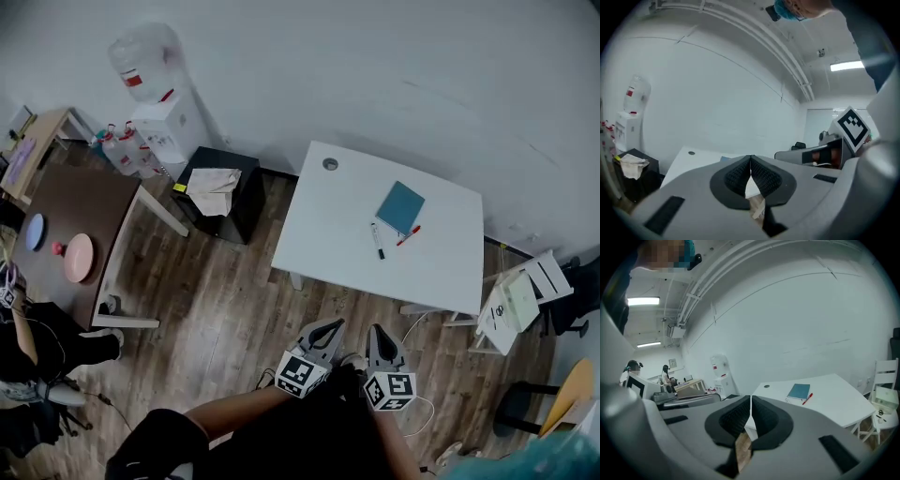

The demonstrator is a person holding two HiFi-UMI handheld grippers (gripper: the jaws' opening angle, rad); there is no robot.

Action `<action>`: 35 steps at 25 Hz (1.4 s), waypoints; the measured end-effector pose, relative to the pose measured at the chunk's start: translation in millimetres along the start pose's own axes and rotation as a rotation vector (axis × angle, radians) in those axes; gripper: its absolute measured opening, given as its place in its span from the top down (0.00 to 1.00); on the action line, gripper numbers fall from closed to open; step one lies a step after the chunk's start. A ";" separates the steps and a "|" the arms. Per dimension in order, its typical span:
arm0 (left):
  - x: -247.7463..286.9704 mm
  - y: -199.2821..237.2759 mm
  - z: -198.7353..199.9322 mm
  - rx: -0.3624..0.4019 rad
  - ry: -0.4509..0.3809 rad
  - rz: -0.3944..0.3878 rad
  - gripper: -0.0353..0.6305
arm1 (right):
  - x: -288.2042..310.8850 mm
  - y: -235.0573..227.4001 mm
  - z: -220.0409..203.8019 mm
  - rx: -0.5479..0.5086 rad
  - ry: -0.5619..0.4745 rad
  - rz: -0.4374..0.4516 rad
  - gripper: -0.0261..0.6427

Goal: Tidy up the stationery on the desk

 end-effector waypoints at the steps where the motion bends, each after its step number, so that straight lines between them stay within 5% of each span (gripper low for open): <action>1: 1.0 7.7 0.5 -0.006 0.001 0.010 0.93 | 5.0 -2.9 3.4 -0.003 -0.005 -0.004 0.91; 8: 37.5 48.5 9.3 -0.018 0.013 0.071 0.93 | 55.7 -43.0 9.7 0.015 -0.004 -0.024 0.91; 13: 92.5 76.8 13.7 -0.040 0.009 0.062 0.93 | 111.3 -85.3 17.6 0.126 0.027 0.023 0.91; 21: 207.9 121.4 24.3 0.017 0.108 0.068 0.93 | 192.1 -148.7 53.1 0.123 0.031 0.055 0.91; 35: 334.2 218.2 -3.3 -0.023 0.269 0.156 0.93 | 296.4 -248.4 51.2 0.114 0.180 0.008 0.91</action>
Point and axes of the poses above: the fingertips, and each gripper's own axes: x forward along the fingers, y to its left, z out of its top, the point moved 7 cm from there along -x, backward along the fingers, and after that the axes turned 9 degrees about -z, right-handed, at the moved point
